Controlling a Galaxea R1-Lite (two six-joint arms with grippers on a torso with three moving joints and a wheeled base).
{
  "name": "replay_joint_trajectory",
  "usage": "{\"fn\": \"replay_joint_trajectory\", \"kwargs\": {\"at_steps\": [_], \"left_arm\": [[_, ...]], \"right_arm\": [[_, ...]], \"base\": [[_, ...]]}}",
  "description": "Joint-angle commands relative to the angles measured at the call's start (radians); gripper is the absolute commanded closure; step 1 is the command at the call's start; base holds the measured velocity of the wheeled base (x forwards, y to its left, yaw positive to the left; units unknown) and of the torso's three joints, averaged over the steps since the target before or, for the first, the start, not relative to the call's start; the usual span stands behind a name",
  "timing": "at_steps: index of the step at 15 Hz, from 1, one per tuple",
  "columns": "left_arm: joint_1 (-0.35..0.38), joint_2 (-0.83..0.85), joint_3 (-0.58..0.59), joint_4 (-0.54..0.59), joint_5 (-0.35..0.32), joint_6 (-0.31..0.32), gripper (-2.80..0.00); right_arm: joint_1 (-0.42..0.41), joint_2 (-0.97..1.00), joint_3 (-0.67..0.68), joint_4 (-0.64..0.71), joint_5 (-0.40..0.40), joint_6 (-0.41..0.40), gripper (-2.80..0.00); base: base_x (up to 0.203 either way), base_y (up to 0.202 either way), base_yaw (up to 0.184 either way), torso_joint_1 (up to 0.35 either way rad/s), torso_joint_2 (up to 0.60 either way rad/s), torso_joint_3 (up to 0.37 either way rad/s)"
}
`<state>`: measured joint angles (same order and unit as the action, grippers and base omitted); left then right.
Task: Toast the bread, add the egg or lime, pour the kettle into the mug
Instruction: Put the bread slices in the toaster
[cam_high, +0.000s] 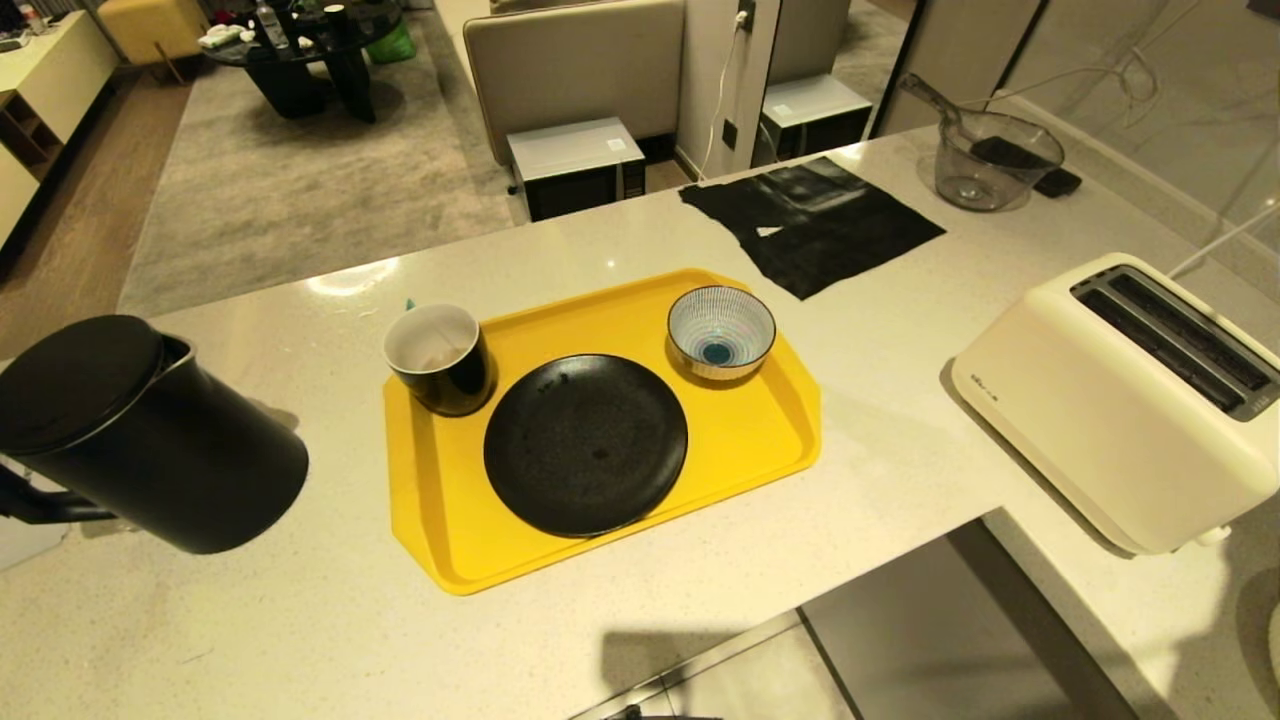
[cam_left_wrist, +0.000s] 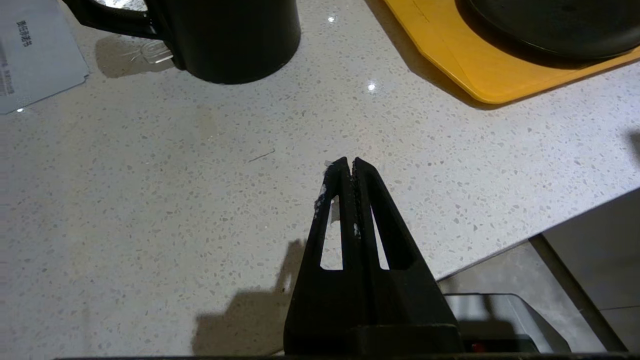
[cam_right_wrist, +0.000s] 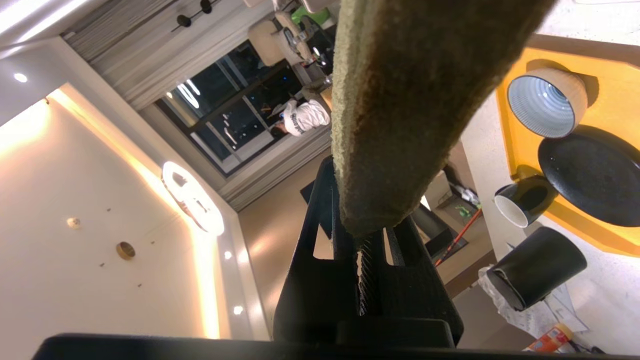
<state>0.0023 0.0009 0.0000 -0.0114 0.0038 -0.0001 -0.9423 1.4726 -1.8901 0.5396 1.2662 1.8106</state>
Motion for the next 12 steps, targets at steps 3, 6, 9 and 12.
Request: {"fn": "replay_joint_trajectory", "kwargs": {"at_steps": [3, 6, 9, 12], "left_arm": [[-0.001, 0.001, 0.0, -0.001, 0.001, 0.0, 0.0], [0.001, 0.001, 0.0, -0.001, 0.001, 0.0, 0.0], [-0.001, 0.001, 0.0, -0.001, 0.001, 0.0, 0.0], [-0.001, 0.001, 0.0, -0.001, -0.001, 0.0, 0.0]], "right_arm": [[0.0, -0.008, 0.006, 0.003, 0.007, 0.01, 0.0], [0.0, -0.01, 0.008, 0.003, 0.007, 0.01, 0.0], [0.0, -0.009, 0.008, 0.003, 0.005, 0.01, 0.0], [0.0, -0.01, 0.013, 0.003, 0.004, 0.01, 0.0]], "base": [[0.0, 0.0, 0.0, 0.0, 0.0, 0.0], [0.0, 0.0, 0.0, 0.0, 0.0, 0.0], [0.0, 0.0, 0.0, 0.0, 0.0, 0.0], [0.0, 0.0, 0.0, 0.0, 0.0, 0.0]]}}
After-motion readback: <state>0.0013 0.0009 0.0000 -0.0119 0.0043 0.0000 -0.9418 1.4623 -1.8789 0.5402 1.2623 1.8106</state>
